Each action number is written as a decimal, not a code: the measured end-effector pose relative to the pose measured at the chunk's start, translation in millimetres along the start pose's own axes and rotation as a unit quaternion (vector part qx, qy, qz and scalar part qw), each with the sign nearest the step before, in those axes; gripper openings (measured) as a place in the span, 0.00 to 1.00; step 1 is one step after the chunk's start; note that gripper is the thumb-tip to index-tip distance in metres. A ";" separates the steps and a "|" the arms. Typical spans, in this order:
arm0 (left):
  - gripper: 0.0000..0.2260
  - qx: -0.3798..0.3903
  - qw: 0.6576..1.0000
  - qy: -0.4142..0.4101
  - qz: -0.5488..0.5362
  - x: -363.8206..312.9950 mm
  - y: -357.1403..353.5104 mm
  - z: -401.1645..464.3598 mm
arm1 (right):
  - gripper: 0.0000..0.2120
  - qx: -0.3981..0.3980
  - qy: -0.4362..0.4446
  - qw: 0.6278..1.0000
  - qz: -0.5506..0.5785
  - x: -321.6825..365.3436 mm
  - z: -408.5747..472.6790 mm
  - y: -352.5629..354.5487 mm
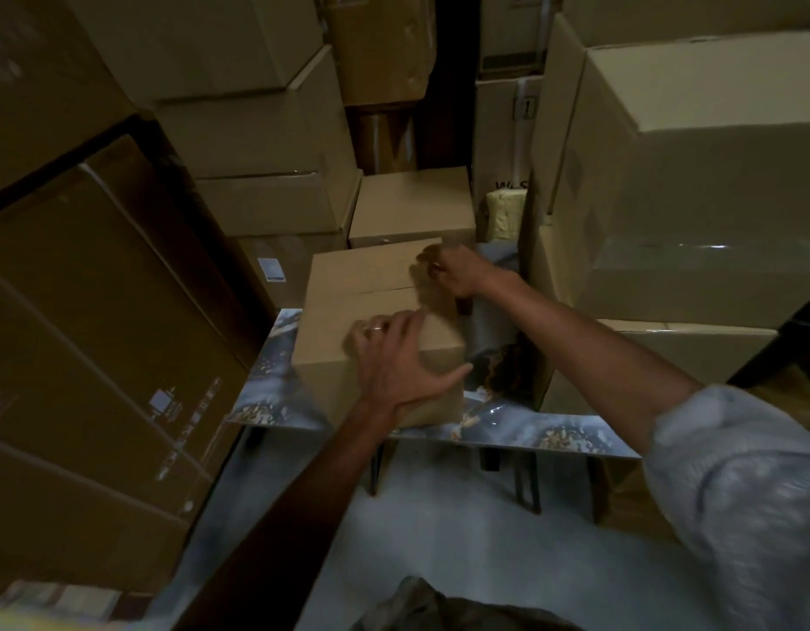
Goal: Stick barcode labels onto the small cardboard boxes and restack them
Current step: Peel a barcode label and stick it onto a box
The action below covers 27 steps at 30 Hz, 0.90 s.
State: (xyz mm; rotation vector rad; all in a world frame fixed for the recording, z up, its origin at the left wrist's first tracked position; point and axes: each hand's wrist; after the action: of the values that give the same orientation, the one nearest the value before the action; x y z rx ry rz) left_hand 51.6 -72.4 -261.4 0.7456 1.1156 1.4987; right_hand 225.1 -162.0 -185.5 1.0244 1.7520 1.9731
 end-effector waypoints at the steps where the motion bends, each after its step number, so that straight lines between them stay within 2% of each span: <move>1: 0.46 0.000 1.000 0.007 0.003 -16.5 -5.1 3.1 | 0.17 0.006 0.010 1.000 -0.008 -2.9 1.9 -3.9; 6: 0.38 -0.010 0.996 0.085 0.017 -34.0 -12.9 14.3 | 0.16 0.006 0.027 0.999 -0.018 -14.5 -1.2 -19.3; 11: 0.35 -0.041 0.999 0.024 0.004 -11.9 -11.5 -1.6 | 0.19 0.011 0.010 0.999 -0.043 -12.2 -15.0 -16.3; 13: 0.35 -0.047 0.999 -0.018 -0.002 10.7 -10.4 -13.8 | 0.19 0.019 0.005 0.999 -0.051 -10.8 -21.8 -14.9; 17: 0.33 -0.050 0.993 -0.081 -0.074 70.0 -11.1 -31.2 | 0.25 0.012 0.035 0.999 -0.011 -29.4 -25.2 -34.8; 20: 0.33 -0.027 0.988 -0.112 -0.106 103.0 -3.0 -38.0 | 0.19 0.010 0.059 0.998 0.019 -17.9 -43.2 -32.7; 23: 0.33 -0.004 0.986 -0.101 -0.135 121.3 7.5 -42.5 | 0.19 0.001 0.086 0.995 0.050 -3.9 -52.1 -30.6; 27: 0.35 -0.003 0.988 -0.052 -0.148 131.4 16.5 -49.9 | 0.17 0.013 0.074 0.993 0.086 -1.6 -45.0 -29.6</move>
State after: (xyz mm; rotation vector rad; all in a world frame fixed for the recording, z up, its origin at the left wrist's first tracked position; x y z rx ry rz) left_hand -29.7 42.2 -278.5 0.6164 1.0894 1.1999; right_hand 188.9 -189.9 -214.1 1.0950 1.8259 2.1871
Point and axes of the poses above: each hand's wrist, its own z-axis towards the middle knuckle, its own y-axis out of the back of the hand, x = y × z, and after that the axes turned 2 degrees about -x, right-handed
